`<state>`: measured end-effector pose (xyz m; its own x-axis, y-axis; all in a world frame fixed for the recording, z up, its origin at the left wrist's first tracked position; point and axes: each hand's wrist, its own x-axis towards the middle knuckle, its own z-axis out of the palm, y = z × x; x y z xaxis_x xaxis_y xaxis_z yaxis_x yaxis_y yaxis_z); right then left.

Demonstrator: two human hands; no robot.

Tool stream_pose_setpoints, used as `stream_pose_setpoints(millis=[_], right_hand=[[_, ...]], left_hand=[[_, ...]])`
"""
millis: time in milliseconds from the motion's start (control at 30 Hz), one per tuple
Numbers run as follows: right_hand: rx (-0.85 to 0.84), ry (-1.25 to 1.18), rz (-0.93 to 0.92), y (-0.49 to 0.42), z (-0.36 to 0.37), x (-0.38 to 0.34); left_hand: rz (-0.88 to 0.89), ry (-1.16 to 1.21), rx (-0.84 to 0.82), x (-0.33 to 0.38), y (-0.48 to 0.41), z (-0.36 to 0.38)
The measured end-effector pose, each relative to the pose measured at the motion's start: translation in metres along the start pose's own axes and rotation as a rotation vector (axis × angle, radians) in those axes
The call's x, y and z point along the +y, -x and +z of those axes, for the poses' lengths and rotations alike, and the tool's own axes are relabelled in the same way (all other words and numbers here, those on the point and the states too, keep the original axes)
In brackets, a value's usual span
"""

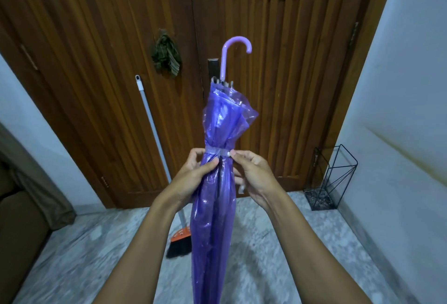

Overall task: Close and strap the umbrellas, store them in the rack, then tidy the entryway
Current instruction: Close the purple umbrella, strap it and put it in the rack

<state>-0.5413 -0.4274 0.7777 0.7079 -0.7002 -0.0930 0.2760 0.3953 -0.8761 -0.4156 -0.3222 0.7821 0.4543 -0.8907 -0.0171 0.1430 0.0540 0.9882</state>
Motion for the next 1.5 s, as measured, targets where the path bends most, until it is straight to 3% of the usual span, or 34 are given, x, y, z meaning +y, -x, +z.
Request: stream_pose_setpoints(millis=[100,267,333,433,533,633,800,1000,1167,1267,1367,1500], right_hand=[[0.076,0.088,-0.087,0.003,-0.001,0.000],[0.234,0.190,-0.216,0.006,0.008,0.000],[0.287,0.207,-0.271,0.006,0.010,-0.001],[0.297,0.315,-0.310,0.008,0.009,-0.006],[0.193,0.311,-0.273,0.012,0.011,-0.008],[0.113,0.251,-0.197,0.008,0.010,-0.007],[0.057,-0.035,-0.042,0.008,0.006,-0.010],[0.215,0.329,-0.212,-0.002,0.011,-0.007],[0.079,0.049,-0.075,-0.002,0.017,0.002],[0.140,0.086,-0.149,-0.001,0.021,0.004],[0.184,0.212,-0.251,0.000,0.026,0.008],[0.237,0.328,-0.346,0.003,0.034,0.010]], left_hand=[[0.055,-0.448,0.129,0.001,-0.004,-0.006],[0.324,-0.465,0.361,0.005,0.000,0.012],[0.352,-0.526,0.317,0.005,0.004,0.018],[0.202,-0.515,0.119,0.004,0.009,0.018],[0.204,-0.534,0.163,-0.002,0.010,0.018],[0.220,-0.434,0.244,-0.007,0.008,0.018],[0.171,-0.123,0.216,-0.008,0.009,0.018],[0.148,0.106,0.127,-0.003,0.010,0.015],[0.025,0.179,0.023,-0.006,0.010,0.001],[0.007,-0.070,0.102,-0.009,0.009,-0.006],[0.120,-0.240,0.277,-0.005,0.011,-0.006],[0.196,-0.369,0.263,0.006,0.017,-0.004]])
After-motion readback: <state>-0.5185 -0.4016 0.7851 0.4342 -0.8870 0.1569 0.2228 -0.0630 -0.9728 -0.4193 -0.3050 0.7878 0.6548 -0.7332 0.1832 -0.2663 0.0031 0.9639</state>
